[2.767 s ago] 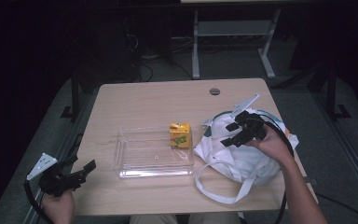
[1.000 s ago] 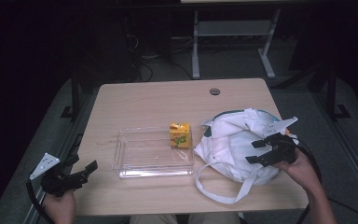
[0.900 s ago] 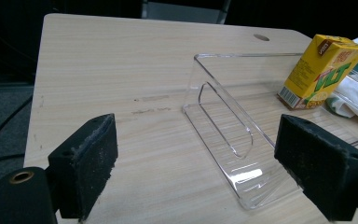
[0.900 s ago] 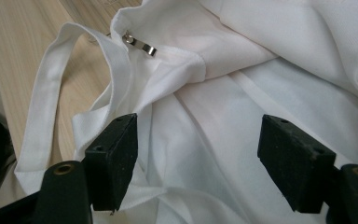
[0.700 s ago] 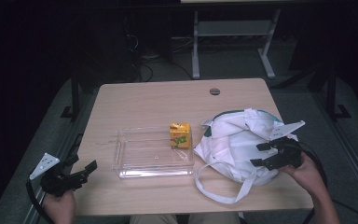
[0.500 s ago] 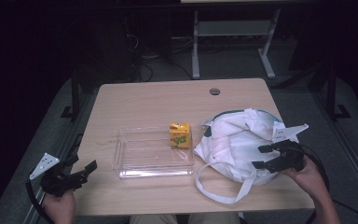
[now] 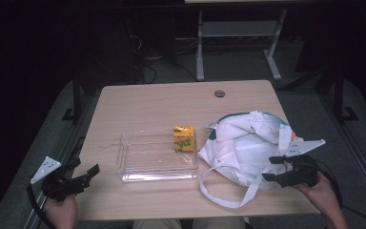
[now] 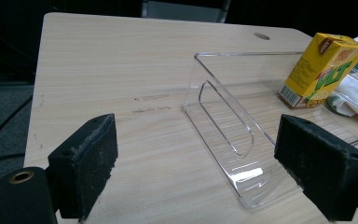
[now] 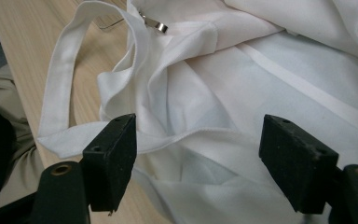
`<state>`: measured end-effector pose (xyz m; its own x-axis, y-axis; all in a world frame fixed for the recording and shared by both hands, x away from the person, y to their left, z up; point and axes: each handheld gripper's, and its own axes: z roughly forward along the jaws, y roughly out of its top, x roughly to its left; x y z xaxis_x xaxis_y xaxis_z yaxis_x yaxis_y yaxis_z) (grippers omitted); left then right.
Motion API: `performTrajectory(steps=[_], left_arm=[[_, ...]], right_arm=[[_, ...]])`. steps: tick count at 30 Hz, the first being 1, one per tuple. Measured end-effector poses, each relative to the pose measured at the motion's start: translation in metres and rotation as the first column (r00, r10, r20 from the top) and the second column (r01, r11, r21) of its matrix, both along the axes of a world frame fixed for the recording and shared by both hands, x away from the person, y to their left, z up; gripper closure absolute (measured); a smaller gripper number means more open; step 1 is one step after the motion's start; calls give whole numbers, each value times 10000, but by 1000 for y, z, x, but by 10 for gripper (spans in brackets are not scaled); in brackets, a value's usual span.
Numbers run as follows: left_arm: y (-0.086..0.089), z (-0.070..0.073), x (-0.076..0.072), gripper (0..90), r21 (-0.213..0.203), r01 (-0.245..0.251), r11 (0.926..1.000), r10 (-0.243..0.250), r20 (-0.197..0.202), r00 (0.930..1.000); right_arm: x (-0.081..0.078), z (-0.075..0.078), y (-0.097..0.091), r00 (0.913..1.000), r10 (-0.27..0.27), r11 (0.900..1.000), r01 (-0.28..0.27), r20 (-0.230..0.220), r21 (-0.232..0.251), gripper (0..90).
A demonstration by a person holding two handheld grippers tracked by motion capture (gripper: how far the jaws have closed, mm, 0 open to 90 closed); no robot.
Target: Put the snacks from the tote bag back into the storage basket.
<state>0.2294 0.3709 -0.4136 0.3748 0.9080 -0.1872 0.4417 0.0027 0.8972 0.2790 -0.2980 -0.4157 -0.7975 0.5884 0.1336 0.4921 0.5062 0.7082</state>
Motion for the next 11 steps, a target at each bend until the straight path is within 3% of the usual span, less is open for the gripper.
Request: performTrajectory(steps=[4, 11], left_arm=[[0, 0, 0, 127, 8, 38, 10000, -38, -20, 10000], [0, 1, 0, 127, -33, 58, 10000, -57, 82, 9999]], right_arm=[[-8, -2, -1, 9998, -105, 9999, 105, 188, 36, 273], [-22, 7, -4, 9970, -397, 9989, 379, 669, 276, 260]])
